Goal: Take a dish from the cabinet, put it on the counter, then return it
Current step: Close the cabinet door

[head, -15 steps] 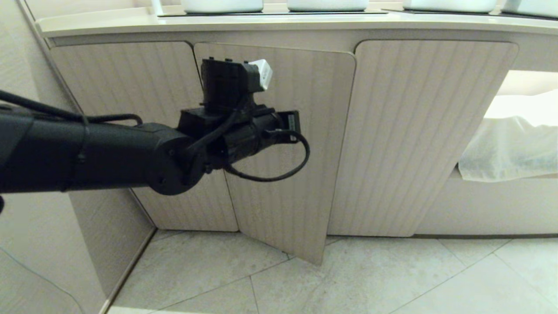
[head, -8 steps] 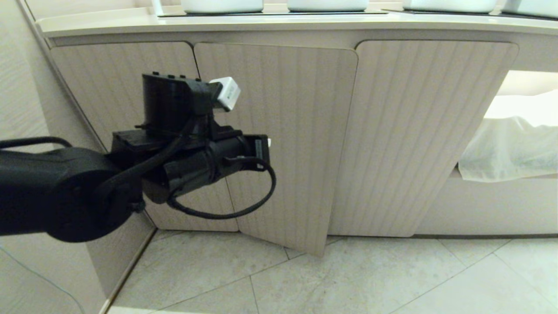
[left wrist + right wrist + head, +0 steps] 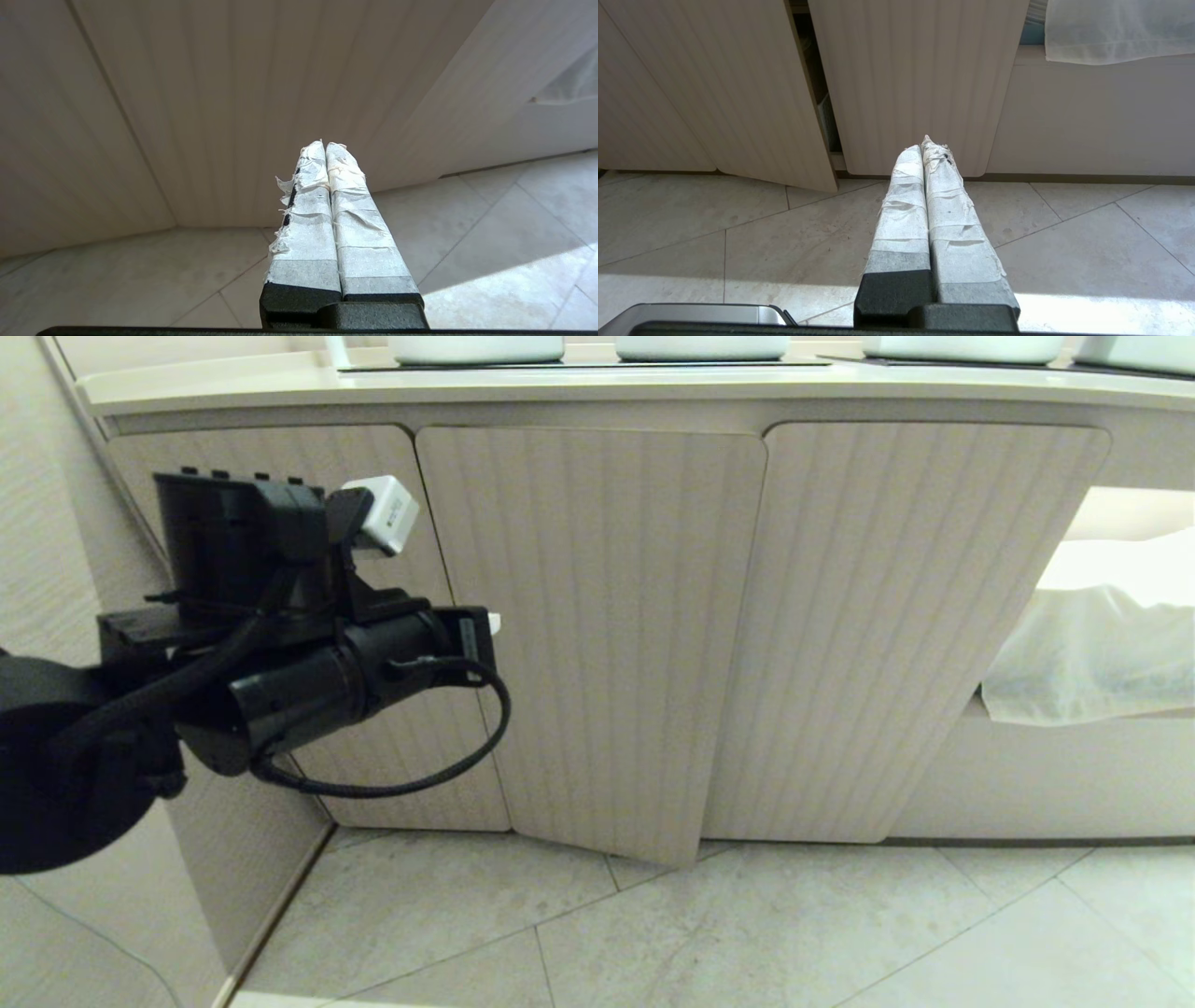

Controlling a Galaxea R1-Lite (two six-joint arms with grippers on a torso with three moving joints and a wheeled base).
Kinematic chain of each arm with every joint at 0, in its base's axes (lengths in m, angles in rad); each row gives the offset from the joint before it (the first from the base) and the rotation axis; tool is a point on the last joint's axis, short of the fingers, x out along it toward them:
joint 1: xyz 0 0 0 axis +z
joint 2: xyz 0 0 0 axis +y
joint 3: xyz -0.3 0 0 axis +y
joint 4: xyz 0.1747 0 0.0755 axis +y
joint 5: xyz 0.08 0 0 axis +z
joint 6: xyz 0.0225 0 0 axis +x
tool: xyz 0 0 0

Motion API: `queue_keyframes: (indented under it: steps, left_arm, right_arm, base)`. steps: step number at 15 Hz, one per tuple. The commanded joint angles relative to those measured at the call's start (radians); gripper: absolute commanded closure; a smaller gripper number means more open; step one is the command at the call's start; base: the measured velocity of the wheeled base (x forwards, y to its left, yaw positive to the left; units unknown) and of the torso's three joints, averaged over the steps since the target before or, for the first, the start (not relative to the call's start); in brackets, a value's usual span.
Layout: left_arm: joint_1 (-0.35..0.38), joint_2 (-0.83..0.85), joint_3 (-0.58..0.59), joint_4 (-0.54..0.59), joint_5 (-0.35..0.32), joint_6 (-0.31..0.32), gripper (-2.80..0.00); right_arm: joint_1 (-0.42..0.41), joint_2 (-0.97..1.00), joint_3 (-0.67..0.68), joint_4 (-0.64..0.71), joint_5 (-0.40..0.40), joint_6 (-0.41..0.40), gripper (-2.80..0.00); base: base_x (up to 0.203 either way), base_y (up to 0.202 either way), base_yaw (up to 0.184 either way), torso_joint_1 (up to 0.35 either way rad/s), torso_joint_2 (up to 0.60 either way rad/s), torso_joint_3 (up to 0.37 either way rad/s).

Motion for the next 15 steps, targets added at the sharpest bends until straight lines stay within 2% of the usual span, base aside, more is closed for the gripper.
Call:
queue_keyframes:
  steps: [1, 5, 8, 13, 15]
  left_arm:
    - [-0.007, -0.05, 0.06, -0.003, 0.054, 0.006, 0.0]
    - [-0.054, -0.158, 0.207, -0.005, 0.183, 0.032, 0.0]
    - [-0.059, -0.208, 0.213, -0.003, 0.324, 0.027, 0.0]
    - [-0.092, -0.283, 0.297, -0.002, 0.456, 0.031, 0.0]
    - [-0.101, -0.314, 0.365, -0.002, 0.472, 0.034, 0.0]
  right_arm:
    - [0.0, 0.0, 0.0, 0.0, 0.0, 0.0, 0.0]
    - [0.0, 0.0, 0.0, 0.0, 0.0, 0.0, 0.0]
    - [0.0, 0.0, 0.0, 0.0, 0.0, 0.0, 0.0]
    - [0.0, 0.0, 0.0, 0.0, 0.0, 0.0, 0.0]
    - [0.0, 0.0, 0.0, 0.0, 0.0, 0.0, 0.0]
  base:
    - [0.0, 0.0, 0.0, 0.0, 0.0, 0.0]
    - [0.0, 0.0, 0.0, 0.0, 0.0, 0.0]
    - [0.0, 0.0, 0.0, 0.0, 0.0, 0.0]
    - [0.0, 0.0, 0.0, 0.0, 0.0, 0.0]
    - [0.0, 0.0, 0.0, 0.0, 0.0, 0.0]
